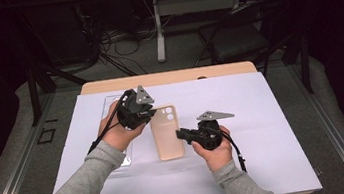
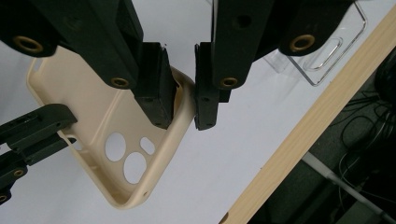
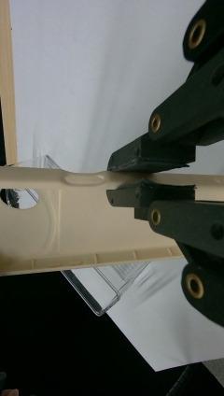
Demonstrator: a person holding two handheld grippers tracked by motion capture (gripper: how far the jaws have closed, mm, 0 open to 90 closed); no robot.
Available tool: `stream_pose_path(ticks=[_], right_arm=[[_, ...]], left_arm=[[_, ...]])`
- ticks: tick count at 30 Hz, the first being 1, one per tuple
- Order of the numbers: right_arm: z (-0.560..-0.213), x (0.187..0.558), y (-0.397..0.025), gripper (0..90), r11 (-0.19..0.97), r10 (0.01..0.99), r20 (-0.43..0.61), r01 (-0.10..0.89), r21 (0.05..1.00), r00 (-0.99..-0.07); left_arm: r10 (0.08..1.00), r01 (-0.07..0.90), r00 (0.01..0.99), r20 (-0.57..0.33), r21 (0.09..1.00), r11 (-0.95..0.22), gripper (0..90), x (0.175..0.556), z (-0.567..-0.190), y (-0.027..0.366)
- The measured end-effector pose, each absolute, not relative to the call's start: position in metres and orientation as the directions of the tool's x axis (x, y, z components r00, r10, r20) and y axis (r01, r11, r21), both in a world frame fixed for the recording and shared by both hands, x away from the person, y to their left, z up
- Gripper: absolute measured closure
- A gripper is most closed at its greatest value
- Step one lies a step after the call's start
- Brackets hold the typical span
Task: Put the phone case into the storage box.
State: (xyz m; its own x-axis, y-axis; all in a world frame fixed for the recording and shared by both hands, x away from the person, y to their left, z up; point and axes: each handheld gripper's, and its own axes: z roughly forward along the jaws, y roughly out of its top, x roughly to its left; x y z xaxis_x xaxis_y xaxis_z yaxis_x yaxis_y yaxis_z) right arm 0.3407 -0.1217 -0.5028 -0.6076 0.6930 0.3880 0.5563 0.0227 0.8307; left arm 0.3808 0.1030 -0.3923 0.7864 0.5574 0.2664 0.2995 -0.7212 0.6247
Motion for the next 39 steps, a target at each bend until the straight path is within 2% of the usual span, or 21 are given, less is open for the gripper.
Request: stream_pose_path(ticks=[14,39], right_arm=[[-0.5025,0.3408,-0.1226,82.5,0.017,0.691,0.393,0.558,0.830,-0.606],[-0.5045,0.3423,-0.1229,81.9,0.012,0.688,0.404,0.566,0.824,-0.603]], left_arm=[[0.516,0.263,0.801,0.304,0.596,-0.759,79.6,0.3811,-0.3877,0.1003],[0.500,0.259,0.822,0.273,0.602,-0.755,80.0,0.3860,-0.3887,0.1035]])
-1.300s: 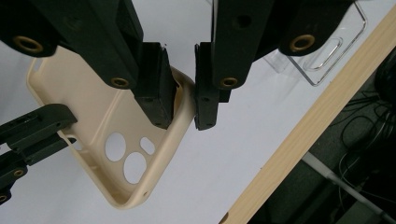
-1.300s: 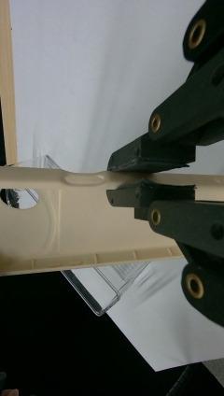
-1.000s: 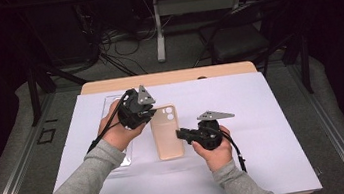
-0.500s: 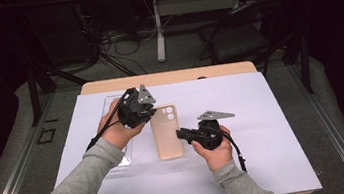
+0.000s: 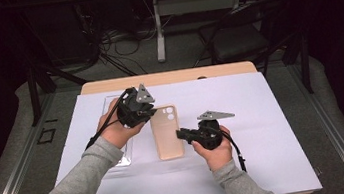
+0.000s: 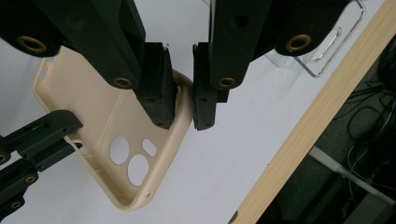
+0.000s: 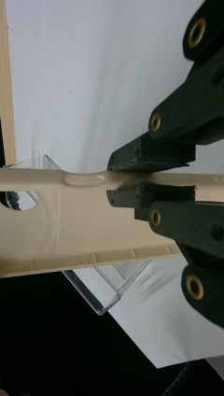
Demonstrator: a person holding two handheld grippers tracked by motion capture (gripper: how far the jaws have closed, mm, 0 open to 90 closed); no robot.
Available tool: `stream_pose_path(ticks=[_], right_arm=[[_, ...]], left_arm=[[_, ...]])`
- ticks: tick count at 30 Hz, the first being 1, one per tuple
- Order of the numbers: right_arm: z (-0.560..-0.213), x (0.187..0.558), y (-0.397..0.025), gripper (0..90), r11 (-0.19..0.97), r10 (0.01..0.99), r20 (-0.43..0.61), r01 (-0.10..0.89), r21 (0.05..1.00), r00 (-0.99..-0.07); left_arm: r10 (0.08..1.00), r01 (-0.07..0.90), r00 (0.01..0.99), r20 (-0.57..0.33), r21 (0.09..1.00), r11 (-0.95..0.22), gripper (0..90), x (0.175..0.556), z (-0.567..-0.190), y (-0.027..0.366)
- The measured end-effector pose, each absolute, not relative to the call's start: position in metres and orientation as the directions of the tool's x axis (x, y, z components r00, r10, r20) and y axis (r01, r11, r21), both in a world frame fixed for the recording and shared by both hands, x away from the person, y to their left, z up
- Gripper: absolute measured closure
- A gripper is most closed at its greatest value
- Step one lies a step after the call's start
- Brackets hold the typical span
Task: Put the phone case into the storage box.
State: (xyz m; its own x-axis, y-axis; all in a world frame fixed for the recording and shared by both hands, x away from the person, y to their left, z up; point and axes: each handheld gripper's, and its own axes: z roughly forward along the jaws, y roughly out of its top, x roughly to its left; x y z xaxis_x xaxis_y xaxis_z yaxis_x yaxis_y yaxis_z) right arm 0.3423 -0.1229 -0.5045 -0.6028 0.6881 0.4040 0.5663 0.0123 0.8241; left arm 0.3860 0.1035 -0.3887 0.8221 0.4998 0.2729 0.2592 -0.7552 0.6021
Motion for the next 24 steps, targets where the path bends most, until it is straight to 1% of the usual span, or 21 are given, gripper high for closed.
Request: stream_pose_path(ticks=[11,24], right_arm=[[-0.5057,0.3433,-0.1232,81.2,0.008,0.684,0.412,0.571,0.821,-0.602],[-0.5070,0.3447,-0.1249,79.8,-0.003,0.677,0.427,0.579,0.815,-0.599]], left_arm=[[0.497,0.261,0.829,0.257,0.608,-0.750,80.0,0.3870,-0.3890,0.1049],[0.492,0.257,0.832,0.258,0.606,-0.752,80.2,0.3871,-0.3892,0.1051]])
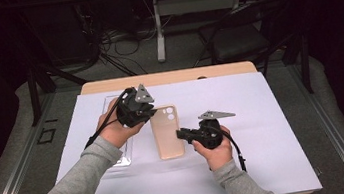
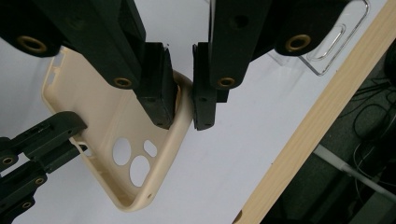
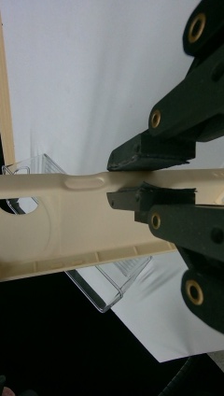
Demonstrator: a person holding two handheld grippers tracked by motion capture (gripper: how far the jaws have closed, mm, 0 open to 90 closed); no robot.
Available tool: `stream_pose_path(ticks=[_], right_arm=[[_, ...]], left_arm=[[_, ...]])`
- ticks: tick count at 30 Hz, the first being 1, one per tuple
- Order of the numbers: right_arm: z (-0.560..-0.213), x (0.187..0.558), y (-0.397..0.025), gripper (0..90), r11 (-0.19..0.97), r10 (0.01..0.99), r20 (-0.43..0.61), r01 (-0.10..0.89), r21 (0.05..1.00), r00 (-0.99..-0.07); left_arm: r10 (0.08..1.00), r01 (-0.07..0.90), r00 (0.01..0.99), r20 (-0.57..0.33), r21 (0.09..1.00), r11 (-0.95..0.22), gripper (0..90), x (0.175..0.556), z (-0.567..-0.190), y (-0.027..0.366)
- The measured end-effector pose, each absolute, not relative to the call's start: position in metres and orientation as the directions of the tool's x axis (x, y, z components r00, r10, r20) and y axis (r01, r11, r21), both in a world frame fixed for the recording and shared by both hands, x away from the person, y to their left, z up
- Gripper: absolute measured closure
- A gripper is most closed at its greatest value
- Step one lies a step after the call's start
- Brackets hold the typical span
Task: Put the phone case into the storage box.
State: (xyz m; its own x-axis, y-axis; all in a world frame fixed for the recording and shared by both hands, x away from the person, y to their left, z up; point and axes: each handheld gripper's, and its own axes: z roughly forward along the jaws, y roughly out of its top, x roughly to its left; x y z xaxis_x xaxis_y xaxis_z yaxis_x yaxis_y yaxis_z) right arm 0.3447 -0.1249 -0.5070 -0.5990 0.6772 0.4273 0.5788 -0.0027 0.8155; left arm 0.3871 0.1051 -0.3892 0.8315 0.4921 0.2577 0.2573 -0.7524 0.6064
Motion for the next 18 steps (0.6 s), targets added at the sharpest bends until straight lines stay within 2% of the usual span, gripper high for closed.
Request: stream_pose_path(ticks=[18], right_arm=[[-0.5073,0.3449,-0.1247,79.0,-0.005,0.679,0.430,0.582,0.813,-0.595]], left_arm=[[0.473,0.249,0.844,0.252,0.597,-0.762,80.4,0.3881,-0.3880,0.1067]])
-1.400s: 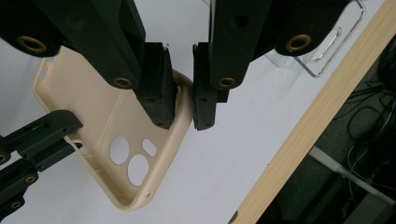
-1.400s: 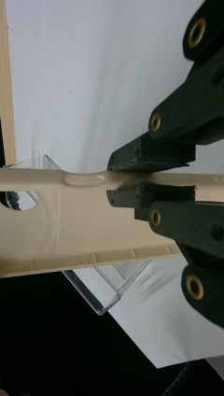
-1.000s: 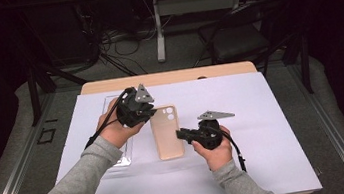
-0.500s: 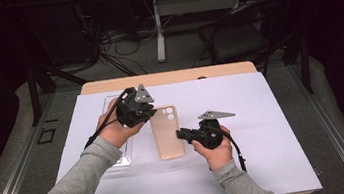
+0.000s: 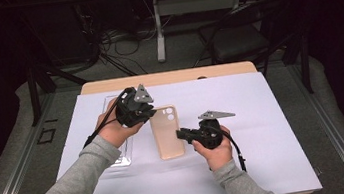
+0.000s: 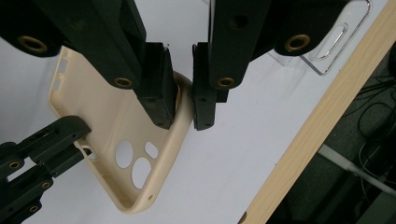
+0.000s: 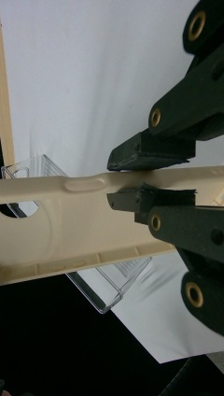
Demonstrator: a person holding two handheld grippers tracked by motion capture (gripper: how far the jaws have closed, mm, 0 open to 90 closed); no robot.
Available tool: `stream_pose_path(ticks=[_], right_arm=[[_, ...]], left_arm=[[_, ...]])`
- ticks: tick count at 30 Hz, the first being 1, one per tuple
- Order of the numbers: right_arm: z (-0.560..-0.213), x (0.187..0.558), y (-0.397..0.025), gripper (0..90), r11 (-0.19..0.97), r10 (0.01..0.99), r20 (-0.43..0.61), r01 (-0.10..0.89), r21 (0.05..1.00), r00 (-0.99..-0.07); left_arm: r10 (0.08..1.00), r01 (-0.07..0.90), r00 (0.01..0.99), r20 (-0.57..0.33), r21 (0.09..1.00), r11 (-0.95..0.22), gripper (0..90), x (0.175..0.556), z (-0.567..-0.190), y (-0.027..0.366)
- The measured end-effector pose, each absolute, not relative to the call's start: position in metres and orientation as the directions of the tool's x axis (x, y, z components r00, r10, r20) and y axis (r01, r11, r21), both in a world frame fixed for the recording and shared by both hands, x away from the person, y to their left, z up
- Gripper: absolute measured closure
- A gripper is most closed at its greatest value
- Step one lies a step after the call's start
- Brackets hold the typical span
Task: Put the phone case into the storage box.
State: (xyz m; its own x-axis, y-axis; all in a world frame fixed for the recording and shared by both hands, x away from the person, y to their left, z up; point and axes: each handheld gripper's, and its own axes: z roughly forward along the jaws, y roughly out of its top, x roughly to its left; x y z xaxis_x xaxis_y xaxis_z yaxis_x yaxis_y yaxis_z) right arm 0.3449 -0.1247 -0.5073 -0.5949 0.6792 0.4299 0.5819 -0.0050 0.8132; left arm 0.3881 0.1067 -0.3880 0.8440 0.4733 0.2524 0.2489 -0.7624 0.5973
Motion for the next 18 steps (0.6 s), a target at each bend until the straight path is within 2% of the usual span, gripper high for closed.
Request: stream_pose_path(ticks=[18], right_arm=[[-0.5079,0.3454,-0.1250,78.2,-0.005,0.679,0.429,0.580,0.815,-0.596]], left_arm=[[0.432,0.220,0.863,0.263,0.574,-0.789,80.4,0.3913,-0.3848,0.1057]])
